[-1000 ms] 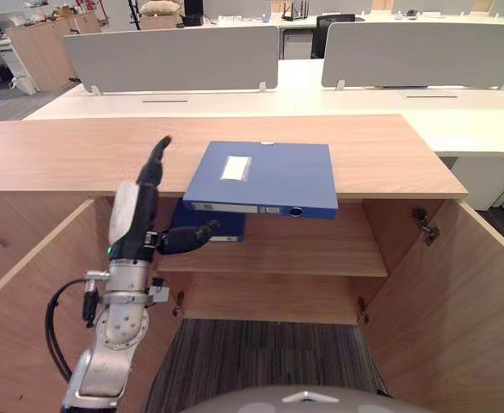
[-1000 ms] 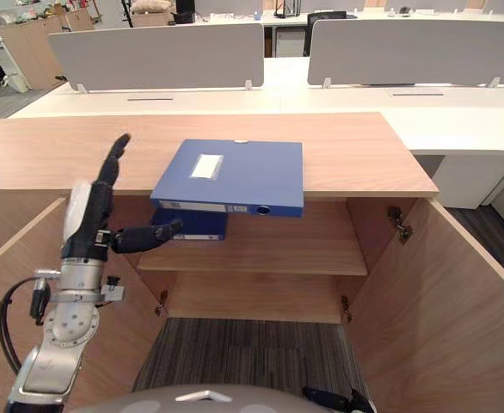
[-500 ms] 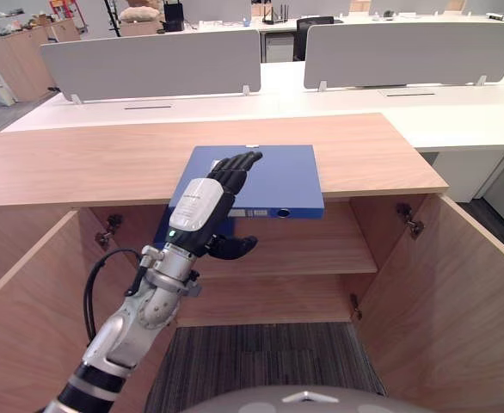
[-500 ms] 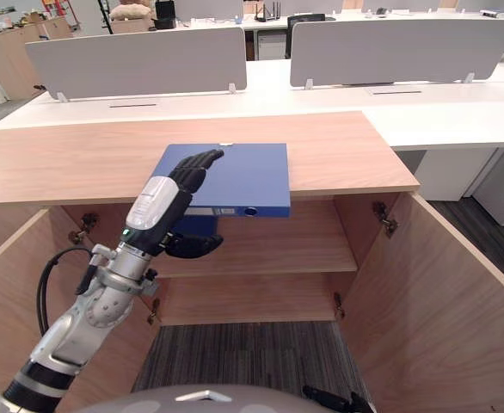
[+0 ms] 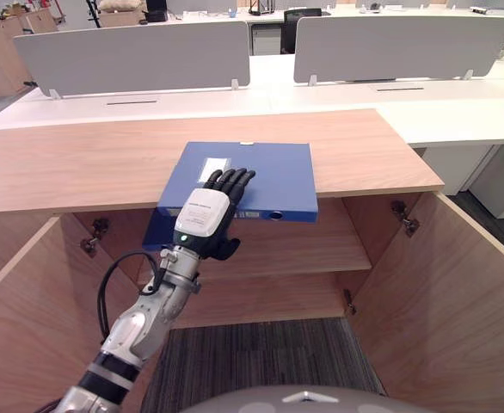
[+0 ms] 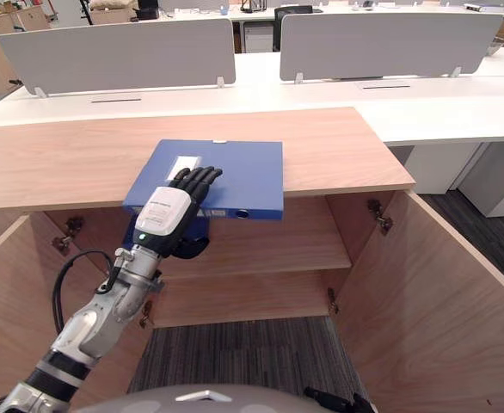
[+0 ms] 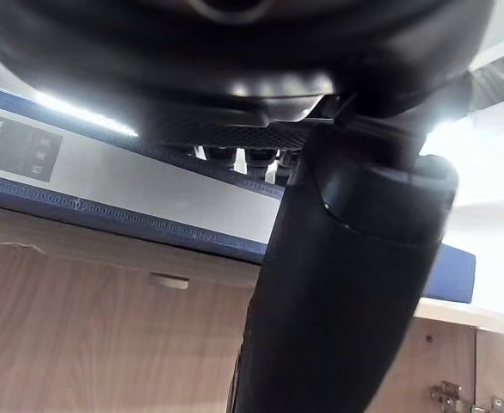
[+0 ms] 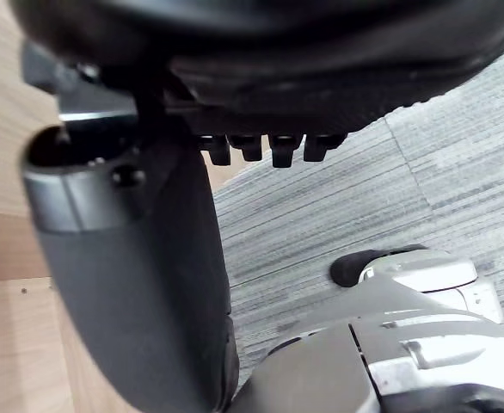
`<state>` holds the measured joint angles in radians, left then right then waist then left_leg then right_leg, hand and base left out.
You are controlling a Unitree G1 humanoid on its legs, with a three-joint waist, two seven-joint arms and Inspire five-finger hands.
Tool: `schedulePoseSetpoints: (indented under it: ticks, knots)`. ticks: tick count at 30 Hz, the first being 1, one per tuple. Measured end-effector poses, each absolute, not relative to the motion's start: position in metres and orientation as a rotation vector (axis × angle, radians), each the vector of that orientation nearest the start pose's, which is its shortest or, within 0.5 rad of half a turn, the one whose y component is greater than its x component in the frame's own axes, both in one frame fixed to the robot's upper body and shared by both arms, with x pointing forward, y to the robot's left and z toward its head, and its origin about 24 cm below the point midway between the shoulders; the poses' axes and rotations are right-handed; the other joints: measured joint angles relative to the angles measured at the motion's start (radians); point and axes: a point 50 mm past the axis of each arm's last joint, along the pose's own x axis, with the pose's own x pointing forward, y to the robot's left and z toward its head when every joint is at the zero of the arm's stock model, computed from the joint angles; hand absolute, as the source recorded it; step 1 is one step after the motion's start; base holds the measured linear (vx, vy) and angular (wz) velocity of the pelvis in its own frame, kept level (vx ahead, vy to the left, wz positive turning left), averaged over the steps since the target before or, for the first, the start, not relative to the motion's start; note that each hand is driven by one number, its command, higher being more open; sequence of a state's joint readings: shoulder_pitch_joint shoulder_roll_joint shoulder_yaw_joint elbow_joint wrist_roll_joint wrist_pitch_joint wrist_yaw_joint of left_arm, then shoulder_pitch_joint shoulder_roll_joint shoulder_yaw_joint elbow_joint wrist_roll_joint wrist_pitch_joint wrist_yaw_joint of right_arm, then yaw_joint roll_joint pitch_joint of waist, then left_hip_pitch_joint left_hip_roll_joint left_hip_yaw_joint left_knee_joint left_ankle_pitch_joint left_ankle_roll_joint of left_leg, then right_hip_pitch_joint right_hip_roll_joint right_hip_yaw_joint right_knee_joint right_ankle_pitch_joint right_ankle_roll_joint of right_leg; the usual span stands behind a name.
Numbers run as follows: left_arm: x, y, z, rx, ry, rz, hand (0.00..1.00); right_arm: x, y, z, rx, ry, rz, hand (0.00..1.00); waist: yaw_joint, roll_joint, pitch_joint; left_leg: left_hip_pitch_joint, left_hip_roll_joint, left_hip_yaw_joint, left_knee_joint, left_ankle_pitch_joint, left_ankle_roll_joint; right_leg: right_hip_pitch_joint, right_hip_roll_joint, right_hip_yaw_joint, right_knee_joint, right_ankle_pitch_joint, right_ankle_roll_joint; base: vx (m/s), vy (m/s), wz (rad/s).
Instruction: Walk over to the cabinet, pick up the folder, carry it to the office cabinet, place the folder inside the office cabinet, then close the office cabinet door
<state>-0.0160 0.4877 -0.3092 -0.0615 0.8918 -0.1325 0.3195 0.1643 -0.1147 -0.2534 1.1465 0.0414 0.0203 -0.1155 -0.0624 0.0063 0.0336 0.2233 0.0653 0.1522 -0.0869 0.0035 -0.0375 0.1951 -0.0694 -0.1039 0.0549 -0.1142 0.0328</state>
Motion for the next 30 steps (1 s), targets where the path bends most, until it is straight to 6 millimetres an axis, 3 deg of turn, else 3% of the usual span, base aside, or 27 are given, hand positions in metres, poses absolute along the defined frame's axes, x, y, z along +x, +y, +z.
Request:
schedulePoseSetpoints:
  ticks: [12,24,30]
  knots:
    - [0.249,0.149,0.086,1.185,-0.549,0.029,0.00,0.032,-0.229,-0.169,0.013,1.299,-0.465,1.00,-0.006,0.005,0.005,0.000,0.000,0.005,0.000,-0.002,0.000,0.002,0.000,0.005,-0.010,0.004,0.006,0.00,0.000,0.00]
    - [0.226,0.143,0.091,0.923,-0.503,0.061,0.00,0.041,-0.224,-0.169,0.017,1.279,-0.440,1.00,-0.006,0.012,0.009,0.002,-0.002,0.024,0.000,-0.016,0.003,0.000,-0.001,0.022,-0.019,0.006,0.009,0.00,-0.003,-0.03]
    - [0.211,0.117,0.113,0.537,-0.554,-0.013,0.00,0.043,-0.222,-0.169,-0.002,1.279,-0.414,1.00,0.001,0.013,0.008,-0.006,-0.003,0.030,0.027,-0.035,0.005,0.001,-0.004,0.046,-0.015,0.006,0.010,0.00,-0.001,-0.02]
